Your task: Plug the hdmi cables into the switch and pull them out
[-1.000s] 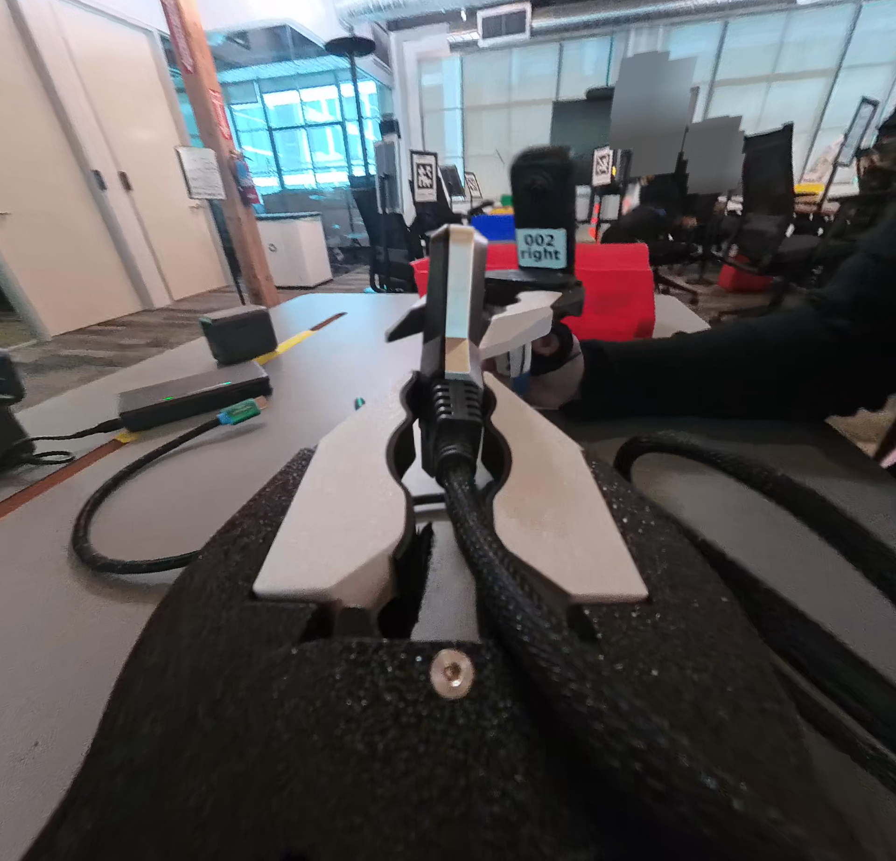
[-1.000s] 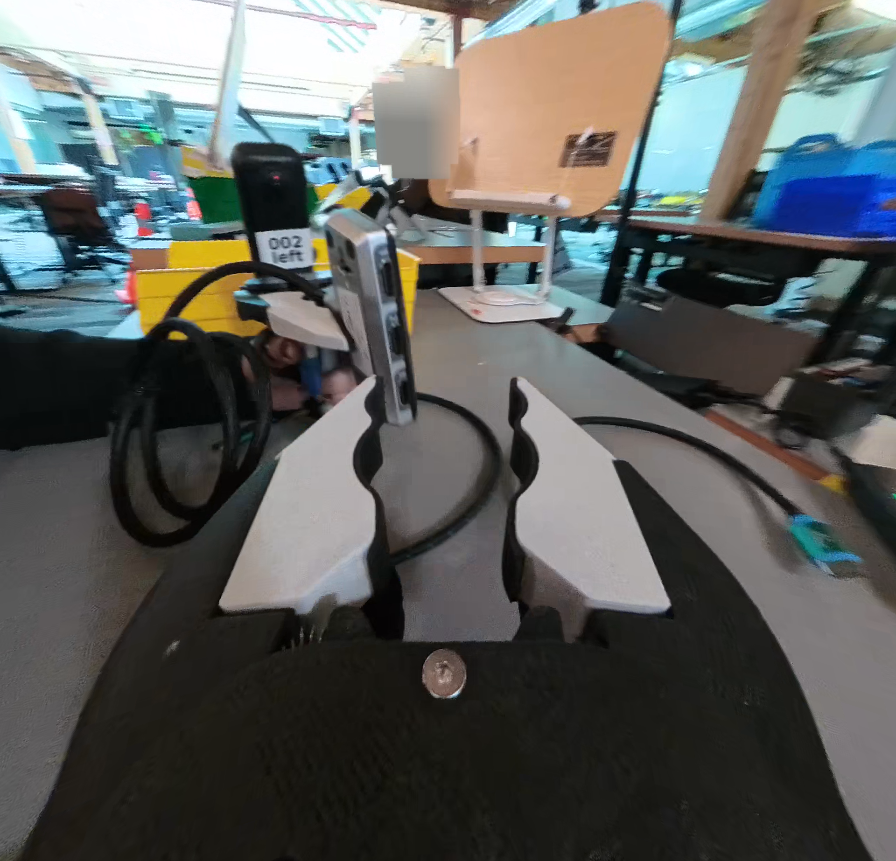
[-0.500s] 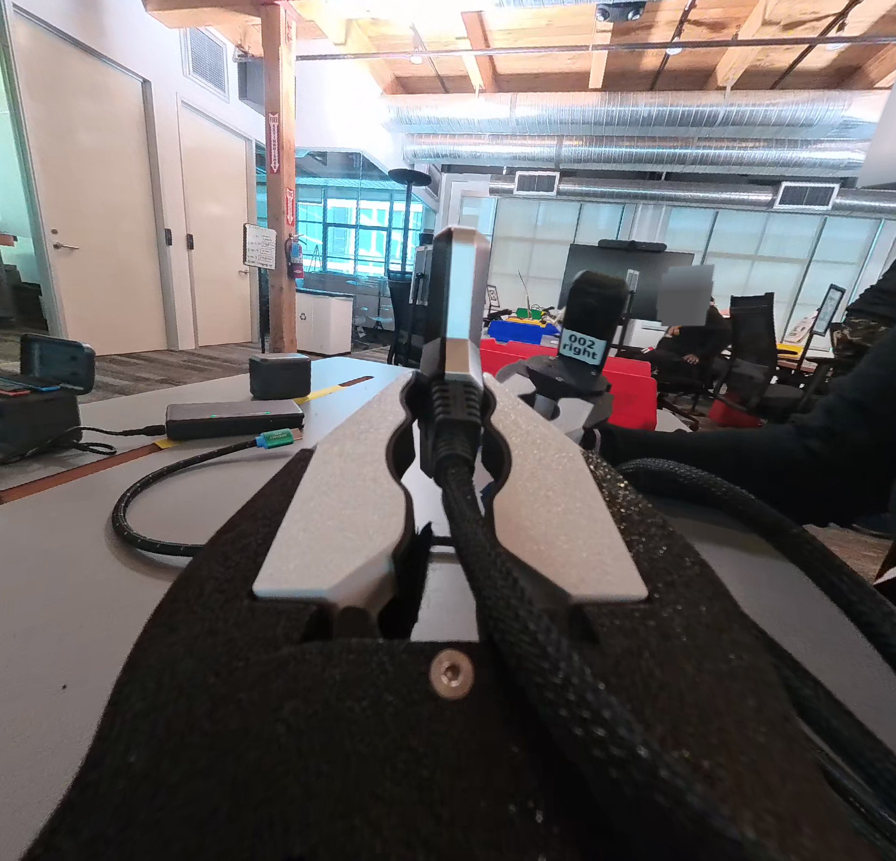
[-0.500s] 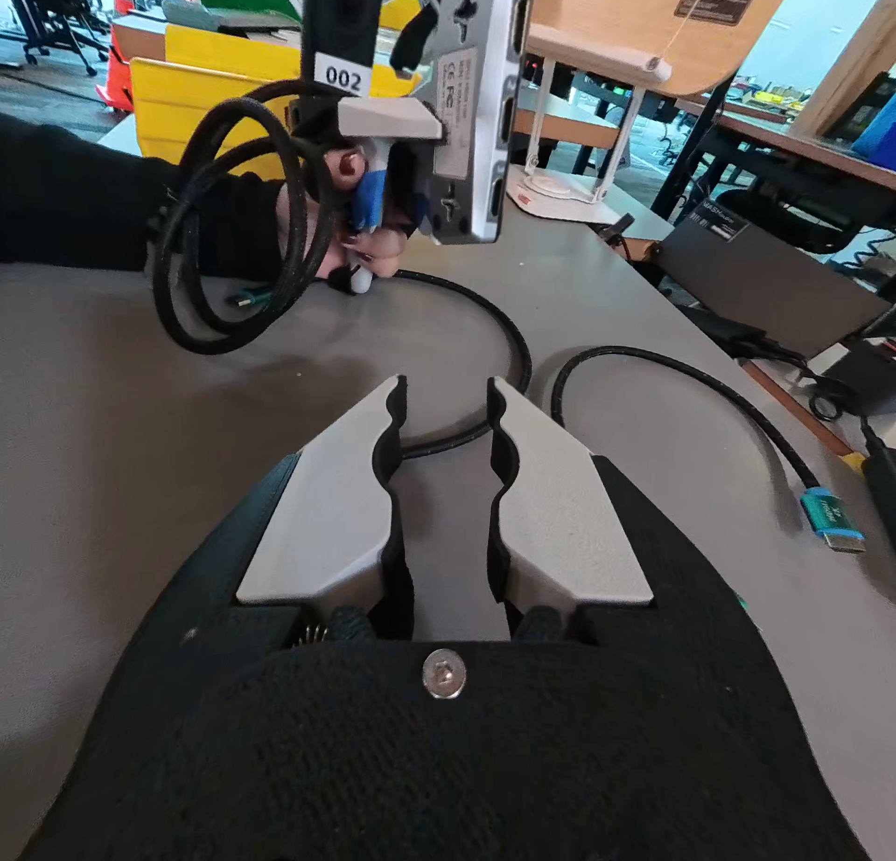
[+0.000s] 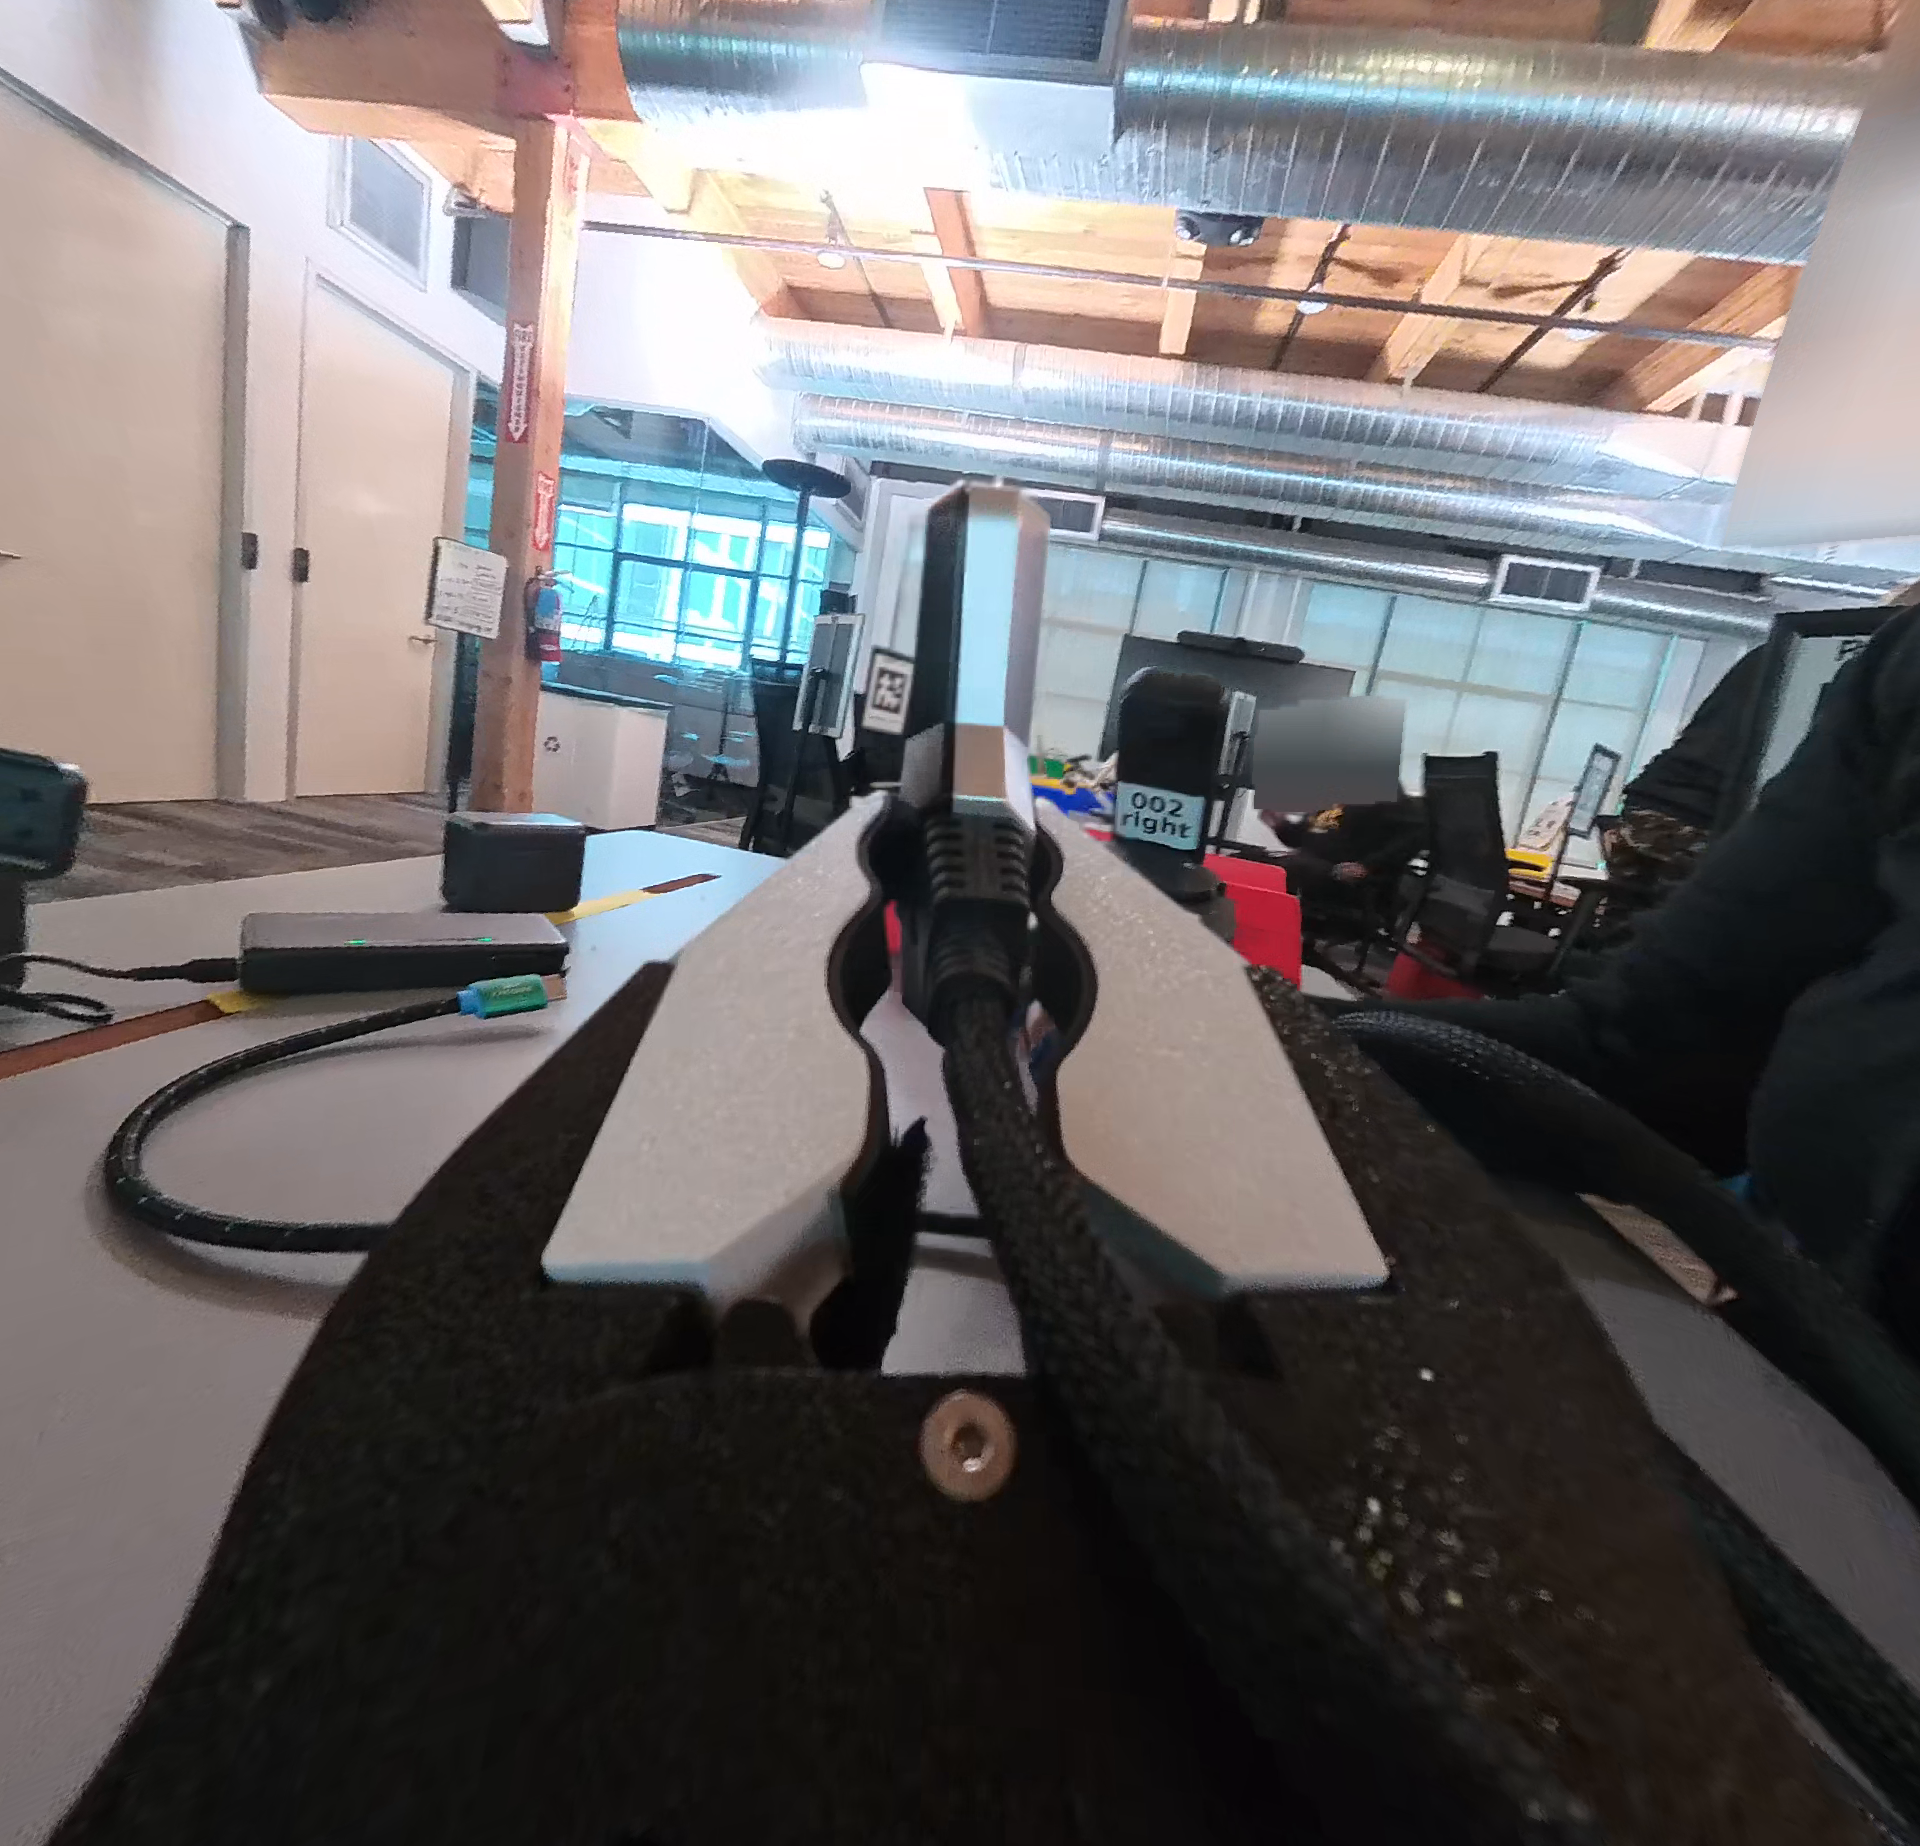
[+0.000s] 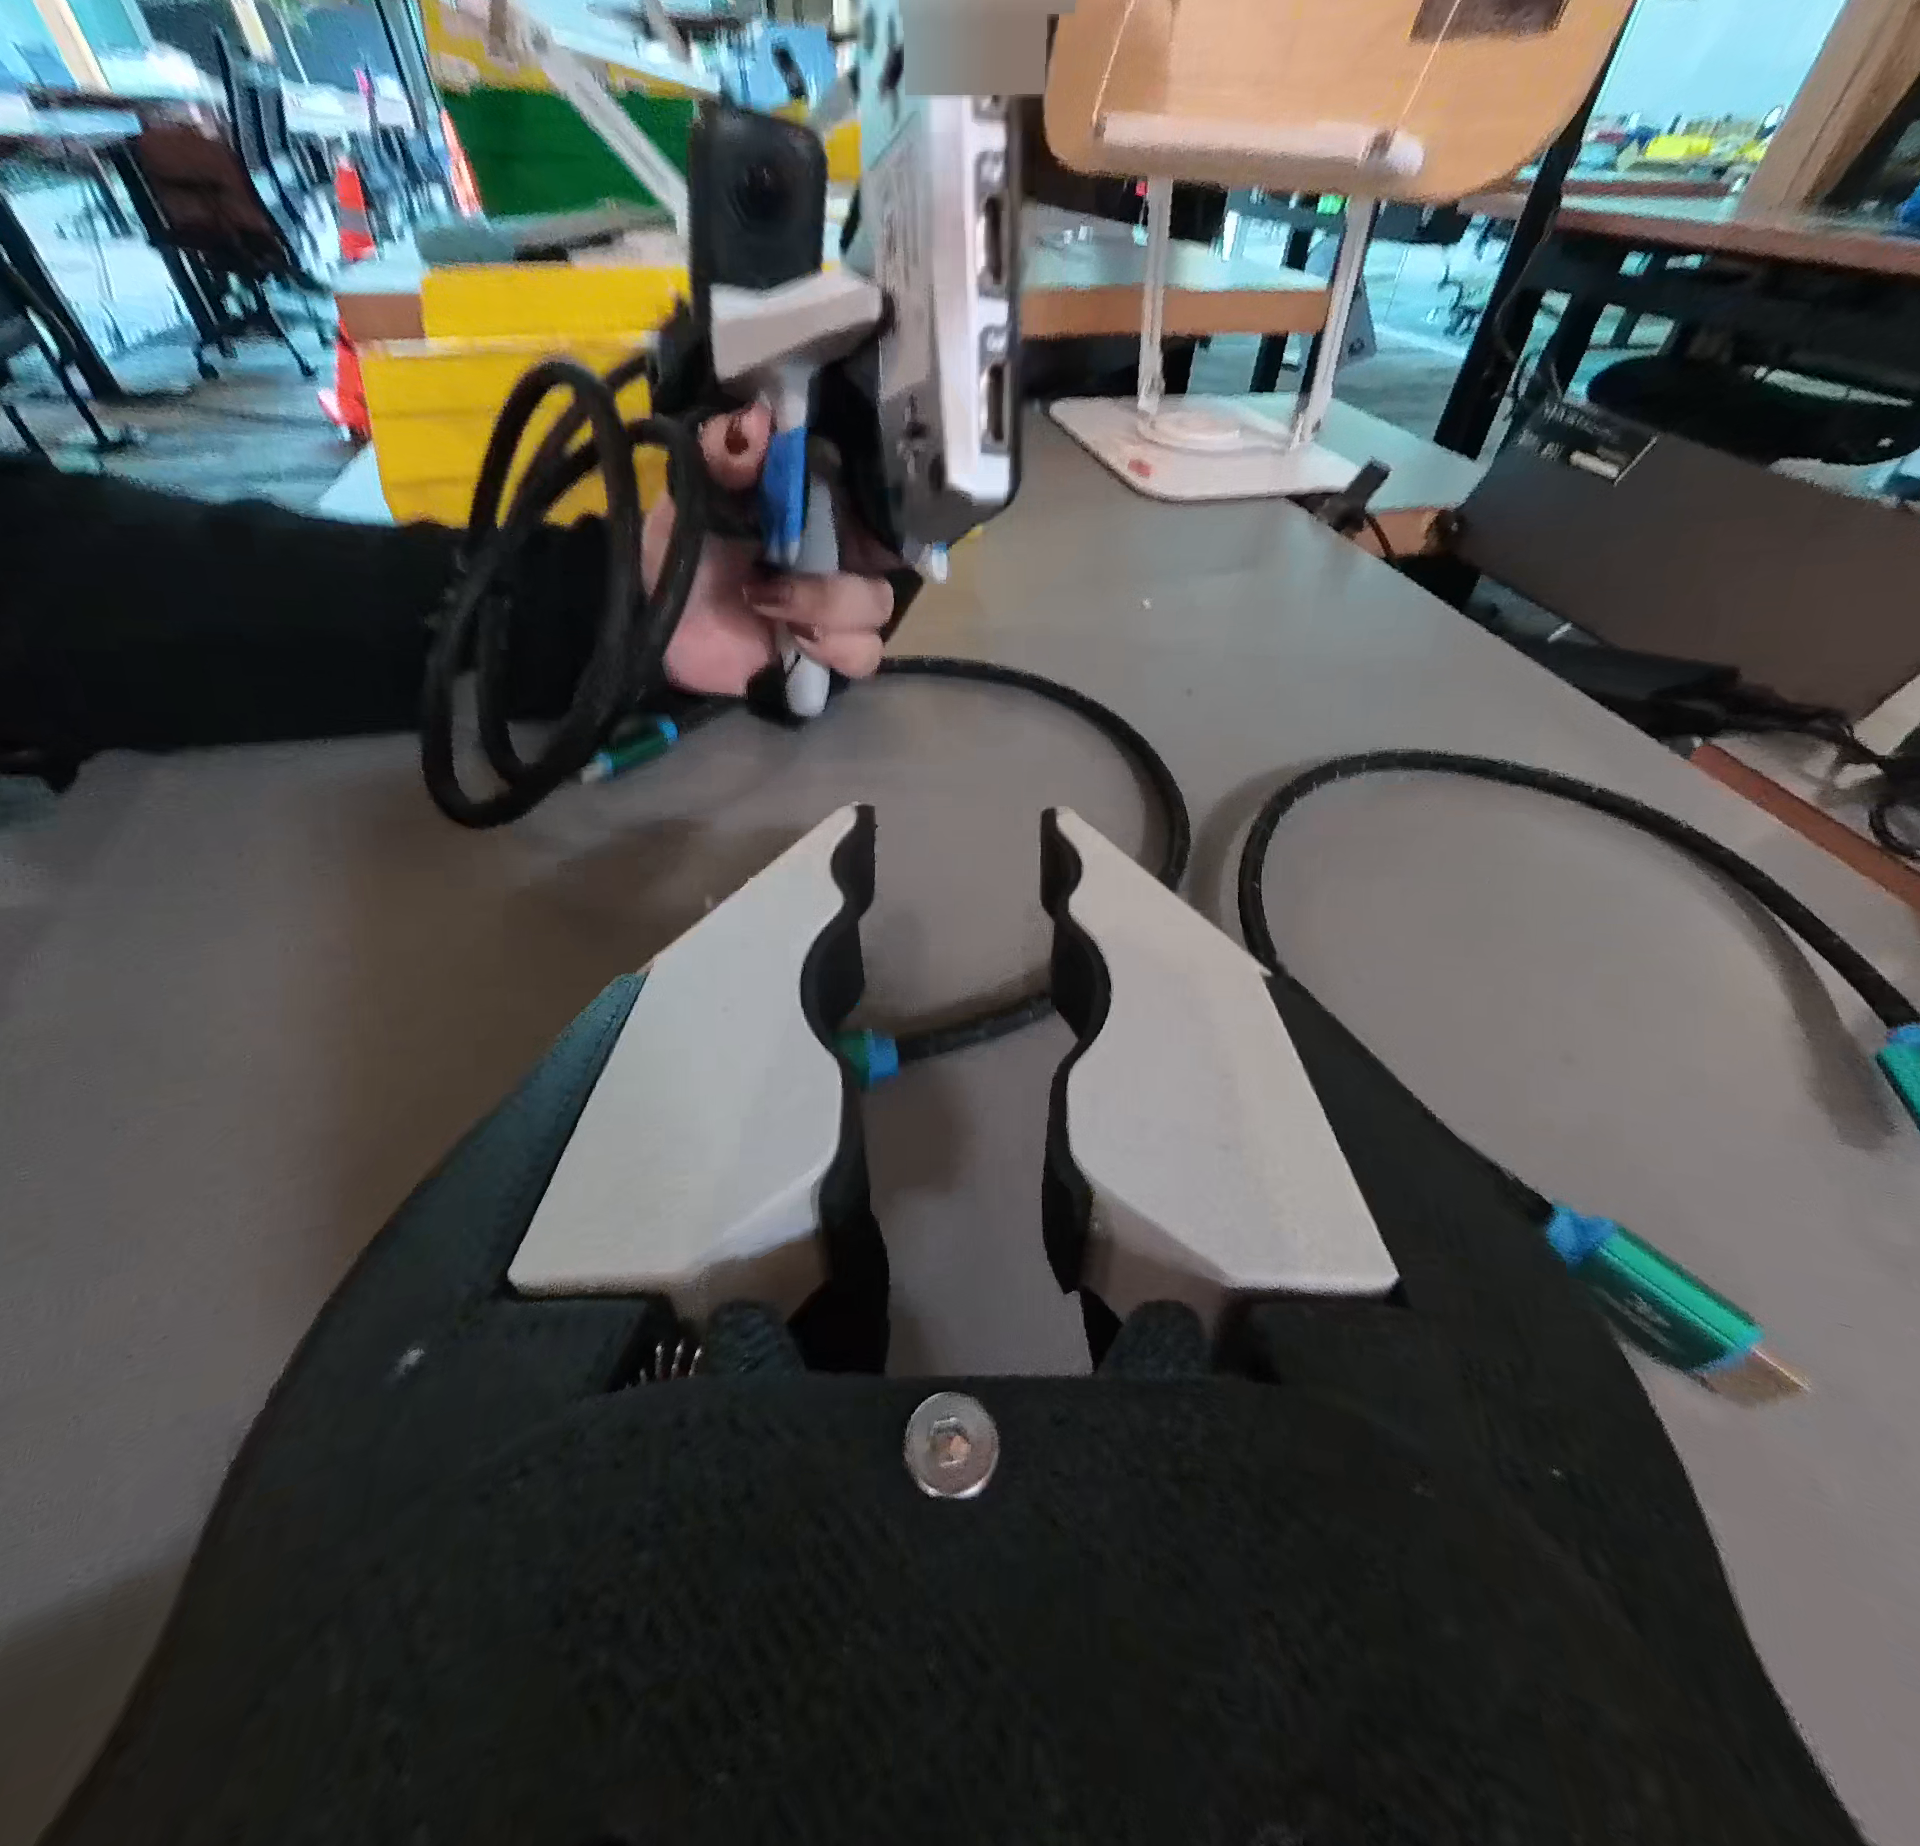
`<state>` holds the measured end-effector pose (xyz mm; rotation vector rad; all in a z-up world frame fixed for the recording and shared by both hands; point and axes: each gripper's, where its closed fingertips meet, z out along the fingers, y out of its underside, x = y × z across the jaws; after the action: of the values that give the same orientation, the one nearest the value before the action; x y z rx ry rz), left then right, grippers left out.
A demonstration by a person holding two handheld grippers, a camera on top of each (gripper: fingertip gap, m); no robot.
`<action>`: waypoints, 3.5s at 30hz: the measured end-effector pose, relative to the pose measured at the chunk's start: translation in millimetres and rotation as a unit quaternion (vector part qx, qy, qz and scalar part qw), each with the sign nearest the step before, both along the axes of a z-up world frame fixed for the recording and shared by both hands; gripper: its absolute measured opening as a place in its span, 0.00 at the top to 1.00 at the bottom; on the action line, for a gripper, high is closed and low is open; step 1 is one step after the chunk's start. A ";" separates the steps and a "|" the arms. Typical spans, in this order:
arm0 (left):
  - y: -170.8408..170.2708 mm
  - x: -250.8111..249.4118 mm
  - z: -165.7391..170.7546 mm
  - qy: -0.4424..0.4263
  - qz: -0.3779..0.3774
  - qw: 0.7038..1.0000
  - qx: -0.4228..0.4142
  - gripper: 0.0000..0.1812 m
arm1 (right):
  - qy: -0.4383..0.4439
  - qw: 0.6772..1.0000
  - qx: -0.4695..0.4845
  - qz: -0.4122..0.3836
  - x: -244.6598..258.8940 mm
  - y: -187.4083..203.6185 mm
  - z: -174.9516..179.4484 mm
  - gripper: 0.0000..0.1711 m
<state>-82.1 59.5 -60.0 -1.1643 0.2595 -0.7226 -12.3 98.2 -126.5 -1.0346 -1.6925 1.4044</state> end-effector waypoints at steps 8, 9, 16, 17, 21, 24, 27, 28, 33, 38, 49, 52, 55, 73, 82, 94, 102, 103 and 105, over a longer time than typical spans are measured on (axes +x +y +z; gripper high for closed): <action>-12.7 39.4 18.6 -0.015 -0.111 0.993 0.045 0.89 | 0.111 0.985 -0.133 0.027 -11.6 -36.0 59.8 0.78; -12.4 44.9 18.7 -0.012 -0.120 0.992 0.044 0.89 | 0.119 0.983 -0.134 0.031 -10.1 -39.2 62.9 0.81; -7.7 64.6 10.1 0.022 -0.140 0.990 0.018 0.89 | 0.114 0.982 -0.137 0.058 -0.6 -41.9 64.3 0.90; -7.2 65.9 8.2 0.036 -0.136 0.990 0.012 0.89 | 0.108 0.984 -0.130 0.064 0.7 -41.7 62.1 0.90; -3.5 67.8 0.2 0.073 -0.108 0.991 -0.008 0.83 | 0.083 0.989 -0.095 0.080 5.3 -43.1 52.7 0.90; -0.6 73.0 -10.8 0.088 -0.089 0.991 -0.044 0.73 | 0.054 0.992 -0.065 0.093 8.3 -46.7 44.4 0.90; -6.5 81.4 -22.3 0.131 -0.070 0.986 -0.074 0.70 | 0.017 0.994 -0.026 0.108 11.7 -53.8 37.1 0.90; -10.2 83.2 -22.7 0.144 -0.061 0.985 -0.075 0.70 | 0.002 0.993 -0.006 0.114 13.0 -57.8 33.0 0.90; -34.5 94.3 -15.6 0.193 -0.057 0.978 -0.057 0.89 | -0.032 0.988 0.044 0.142 15.4 -80.5 23.2 0.90; -48.8 93.4 -12.0 0.251 0.003 0.967 -0.044 0.89 | -0.007 0.986 0.042 0.159 17.5 -90.1 29.9 0.85; -101.7 34.1 8.0 0.188 0.181 0.965 0.000 0.89 | -0.111 0.986 0.109 0.060 15.4 -15.4 6.0 0.80; -106.8 32.5 6.8 0.172 0.169 0.971 -0.003 0.89 | -0.171 0.955 0.218 0.104 15.6 -28.2 -15.8 0.80; -107.5 32.1 2.8 0.177 0.161 0.971 -0.009 0.89 | -0.215 0.911 0.328 0.124 13.0 -18.7 -30.4 0.81; -134.9 27.9 38.6 0.179 0.173 0.966 0.073 0.89 | -0.225 0.890 0.190 0.349 -55.9 -170.1 -55.5 0.67; -135.1 26.2 38.1 0.178 0.176 0.965 0.075 0.89 | -0.243 0.887 0.259 0.294 -58.0 -164.1 -71.0 0.74; -143.7 28.2 52.0 0.107 0.138 0.979 0.107 0.89 | -0.260 0.904 0.266 0.210 -22.0 -115.2 -71.5 0.84; -141.7 29.2 51.0 0.095 0.131 0.981 0.103 0.89 | -0.280 0.917 0.246 0.141 3.2 -69.8 -73.2 0.86; -140.0 30.0 49.4 0.098 0.132 0.981 0.100 0.89 | -0.286 0.917 0.246 0.129 6.1 -61.2 -74.4 0.86; -135.1 32.7 44.5 0.111 0.138 0.980 0.089 0.89 | -0.302 0.916 0.242 0.109 13.3 -44.8 -75.1 0.86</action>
<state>-49.4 -75.5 -15.5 -1.0821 0.3353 -0.3183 1.0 53.4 -201.6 -1.0660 -2.5081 0.7304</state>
